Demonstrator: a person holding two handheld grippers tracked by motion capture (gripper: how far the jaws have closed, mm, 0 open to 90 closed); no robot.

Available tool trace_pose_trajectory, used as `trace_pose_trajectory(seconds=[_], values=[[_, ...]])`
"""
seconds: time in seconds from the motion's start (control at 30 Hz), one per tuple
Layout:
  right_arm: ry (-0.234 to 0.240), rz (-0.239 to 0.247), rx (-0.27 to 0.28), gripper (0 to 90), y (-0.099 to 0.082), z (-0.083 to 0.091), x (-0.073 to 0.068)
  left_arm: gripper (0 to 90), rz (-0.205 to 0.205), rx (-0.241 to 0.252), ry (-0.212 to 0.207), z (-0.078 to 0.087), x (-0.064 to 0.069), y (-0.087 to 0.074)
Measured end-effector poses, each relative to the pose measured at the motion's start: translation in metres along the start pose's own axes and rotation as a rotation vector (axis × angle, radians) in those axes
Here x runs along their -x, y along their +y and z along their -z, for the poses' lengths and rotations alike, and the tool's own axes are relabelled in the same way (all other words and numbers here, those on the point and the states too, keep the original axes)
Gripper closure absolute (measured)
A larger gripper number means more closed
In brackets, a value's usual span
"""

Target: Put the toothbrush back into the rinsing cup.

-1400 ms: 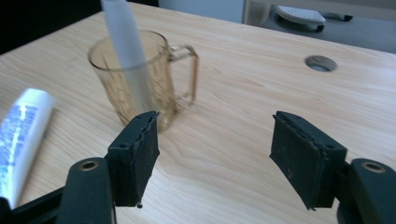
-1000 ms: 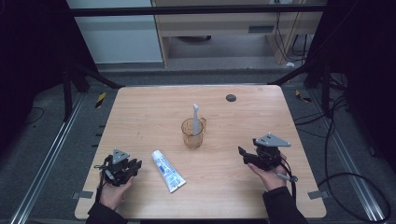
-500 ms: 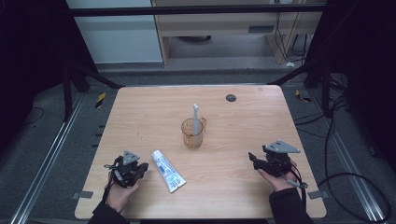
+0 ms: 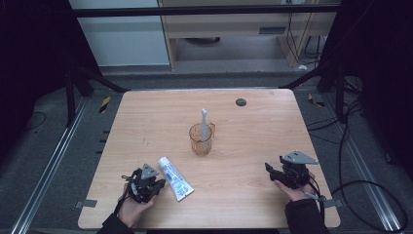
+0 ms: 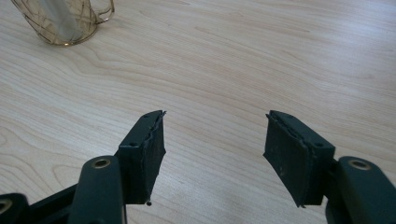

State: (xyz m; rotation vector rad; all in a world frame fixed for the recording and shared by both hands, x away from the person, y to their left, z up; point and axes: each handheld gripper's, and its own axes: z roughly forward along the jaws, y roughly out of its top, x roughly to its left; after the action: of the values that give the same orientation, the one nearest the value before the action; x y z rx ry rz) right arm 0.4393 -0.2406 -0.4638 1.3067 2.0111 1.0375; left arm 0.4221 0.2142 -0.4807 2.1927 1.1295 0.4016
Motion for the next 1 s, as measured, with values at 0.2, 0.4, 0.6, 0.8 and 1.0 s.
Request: trace_pose_trajectory(seconds=[0.2, 0.4, 0.6, 0.8, 1.0], values=[[-0.009, -0.009, -0.003, 37.3, -0.004, 0.002, 0.003, 90.0, -0.054, -0.025, -0.04, -0.003, 0.012, 0.0], [-0.017, -0.02, -0.004, 36.4, -0.005, 0.003, 0.006, 90.0, -0.063, -0.03, -0.055, -0.005, 0.016, 0.0], [-0.024, -0.02, -0.009, 35.9, -0.006, 0.001, 0.007, 90.0, -0.086, -0.034, -0.071, -0.012, 0.025, 0.004], [-0.029, -0.024, -0.01, 35.6, -0.007, 0.0, 0.009, 90.0, -0.105, -0.032, -0.067, -0.02, 0.032, 0.01], [-0.034, -0.034, -0.013, 35.5, -0.008, -0.001, 0.011, 90.0, -0.117, -0.012, -0.057, -0.026, 0.036, 0.016]])
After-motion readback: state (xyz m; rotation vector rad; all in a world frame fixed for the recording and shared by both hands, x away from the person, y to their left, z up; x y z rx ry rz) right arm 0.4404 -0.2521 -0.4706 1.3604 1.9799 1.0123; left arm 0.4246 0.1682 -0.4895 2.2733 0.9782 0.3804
